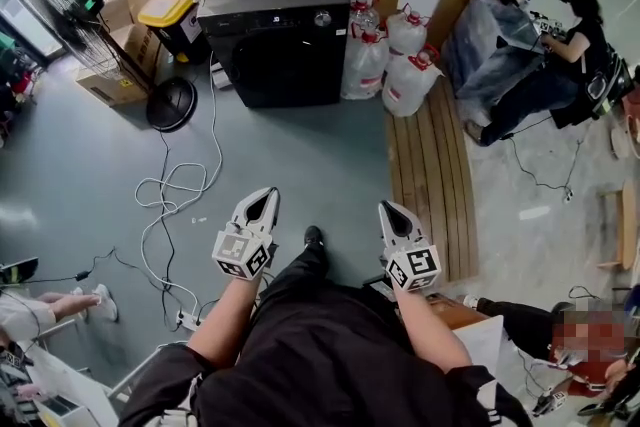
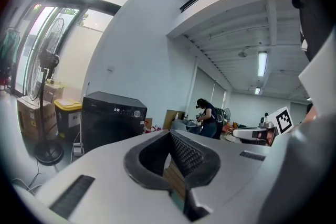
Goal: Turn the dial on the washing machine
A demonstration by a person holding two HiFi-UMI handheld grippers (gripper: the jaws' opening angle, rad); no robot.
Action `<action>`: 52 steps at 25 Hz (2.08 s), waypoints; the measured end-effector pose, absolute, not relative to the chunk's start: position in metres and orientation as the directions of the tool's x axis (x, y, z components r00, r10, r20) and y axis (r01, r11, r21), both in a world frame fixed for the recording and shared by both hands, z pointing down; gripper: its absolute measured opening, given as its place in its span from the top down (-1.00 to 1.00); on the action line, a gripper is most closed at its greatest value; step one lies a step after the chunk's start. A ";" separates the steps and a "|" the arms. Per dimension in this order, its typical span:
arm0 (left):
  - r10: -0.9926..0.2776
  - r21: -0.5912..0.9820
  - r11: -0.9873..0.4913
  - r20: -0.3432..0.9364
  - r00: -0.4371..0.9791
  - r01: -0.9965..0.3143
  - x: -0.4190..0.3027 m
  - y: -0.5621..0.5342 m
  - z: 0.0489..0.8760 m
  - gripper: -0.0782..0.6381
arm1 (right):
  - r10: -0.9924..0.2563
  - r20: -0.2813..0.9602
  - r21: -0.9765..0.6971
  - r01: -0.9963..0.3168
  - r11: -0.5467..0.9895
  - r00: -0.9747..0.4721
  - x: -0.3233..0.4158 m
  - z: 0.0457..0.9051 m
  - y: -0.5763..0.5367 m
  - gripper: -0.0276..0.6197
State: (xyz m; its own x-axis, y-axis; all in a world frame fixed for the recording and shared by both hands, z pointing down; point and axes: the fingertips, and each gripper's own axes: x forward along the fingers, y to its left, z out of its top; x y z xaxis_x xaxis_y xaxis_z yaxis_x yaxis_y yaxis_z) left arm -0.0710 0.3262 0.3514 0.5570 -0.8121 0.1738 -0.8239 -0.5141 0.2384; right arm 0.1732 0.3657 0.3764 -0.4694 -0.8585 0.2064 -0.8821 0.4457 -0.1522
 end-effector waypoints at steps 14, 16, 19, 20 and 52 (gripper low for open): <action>-0.803 0.249 -0.520 0.182 0.567 -0.817 -0.081 0.227 0.359 0.74 | -0.864 0.212 -0.147 -0.889 0.433 -0.456 0.163 0.373 0.262 0.85; -0.801 0.253 -0.525 0.177 0.572 -0.813 -0.082 0.215 0.359 0.74 | -0.864 0.207 -0.144 -0.888 0.436 -0.458 0.158 0.371 0.249 0.85; -0.801 0.262 -0.525 0.167 0.574 -0.810 -0.088 0.199 0.361 0.74 | -0.863 0.201 -0.139 -0.885 0.444 -0.464 0.148 0.369 0.233 0.84; -0.803 0.265 -0.524 0.163 0.574 -0.809 -0.091 0.195 0.361 0.74 | -0.862 0.200 -0.134 -0.884 0.448 -0.467 0.144 0.367 0.228 0.84; -0.864 0.268 -0.414 0.185 0.468 -0.870 -0.068 0.012 0.364 0.74 | -0.796 0.182 -0.196 -0.815 0.546 -0.577 0.169 0.374 0.030 0.84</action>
State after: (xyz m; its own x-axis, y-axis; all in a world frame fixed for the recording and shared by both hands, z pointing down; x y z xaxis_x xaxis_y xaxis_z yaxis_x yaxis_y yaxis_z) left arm -0.0684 0.0123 0.3639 0.4680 -0.8643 0.1846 -0.8700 -0.4138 0.2681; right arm 0.1692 0.0302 0.3741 -0.5772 -0.7960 0.1822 -0.8146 0.5459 -0.1959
